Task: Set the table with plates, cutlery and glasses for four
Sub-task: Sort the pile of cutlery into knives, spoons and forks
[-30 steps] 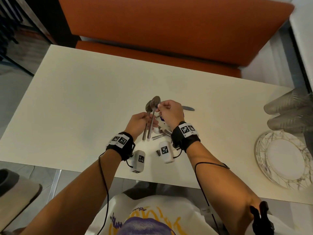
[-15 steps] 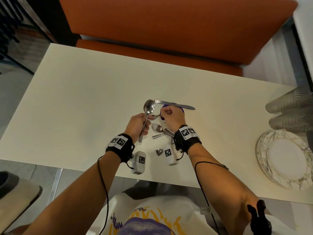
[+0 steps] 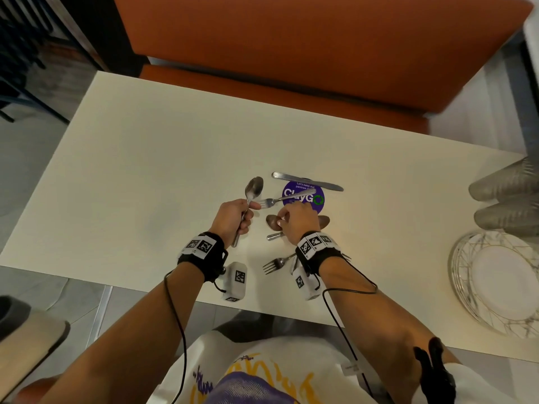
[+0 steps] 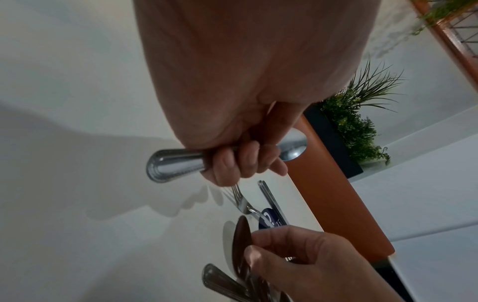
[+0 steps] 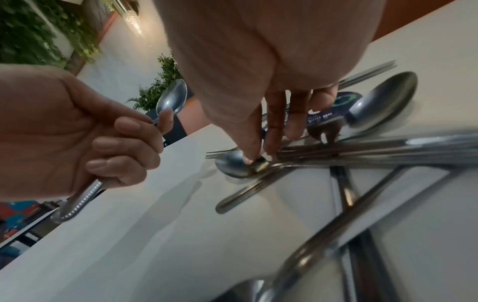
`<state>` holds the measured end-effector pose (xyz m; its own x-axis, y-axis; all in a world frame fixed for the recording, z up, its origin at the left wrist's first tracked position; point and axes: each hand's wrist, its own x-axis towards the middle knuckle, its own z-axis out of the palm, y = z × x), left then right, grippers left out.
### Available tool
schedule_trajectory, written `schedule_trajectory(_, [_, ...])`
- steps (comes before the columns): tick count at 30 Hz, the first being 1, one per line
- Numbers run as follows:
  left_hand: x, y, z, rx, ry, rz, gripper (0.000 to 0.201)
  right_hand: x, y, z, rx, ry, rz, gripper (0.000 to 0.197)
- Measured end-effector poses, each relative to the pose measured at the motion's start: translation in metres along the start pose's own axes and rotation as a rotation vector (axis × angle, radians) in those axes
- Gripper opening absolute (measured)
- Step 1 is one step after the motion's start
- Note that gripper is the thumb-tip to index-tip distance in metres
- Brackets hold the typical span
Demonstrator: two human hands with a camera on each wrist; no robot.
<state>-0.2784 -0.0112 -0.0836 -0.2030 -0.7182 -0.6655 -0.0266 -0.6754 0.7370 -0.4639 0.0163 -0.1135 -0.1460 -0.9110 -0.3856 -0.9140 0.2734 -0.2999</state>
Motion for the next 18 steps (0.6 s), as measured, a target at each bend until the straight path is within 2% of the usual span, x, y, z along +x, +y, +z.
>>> schedule_trajectory(6, [0.001, 0.000, -0.002, 0.013, 0.024, 0.009, 0.033, -0.001, -0.005, 0.000, 0.059, -0.041, -0.003, 0.007])
schedule_trajectory(10, [0.004, -0.003, -0.002, 0.051, 0.077, 0.052, 0.035, -0.002, -0.009, -0.011, 0.259, -0.052, -0.047, 0.004])
schedule_trajectory(14, [0.009, -0.003, 0.002, 0.078, 0.111, 0.086, 0.035, -0.009, -0.018, -0.033, 0.495, 0.058, -0.104, 0.006])
schedule_trajectory(18, [0.009, 0.001, 0.011, 0.059, 0.057, 0.092, 0.035, -0.010, -0.025, -0.056, 0.759, 0.209, 0.025, 0.004])
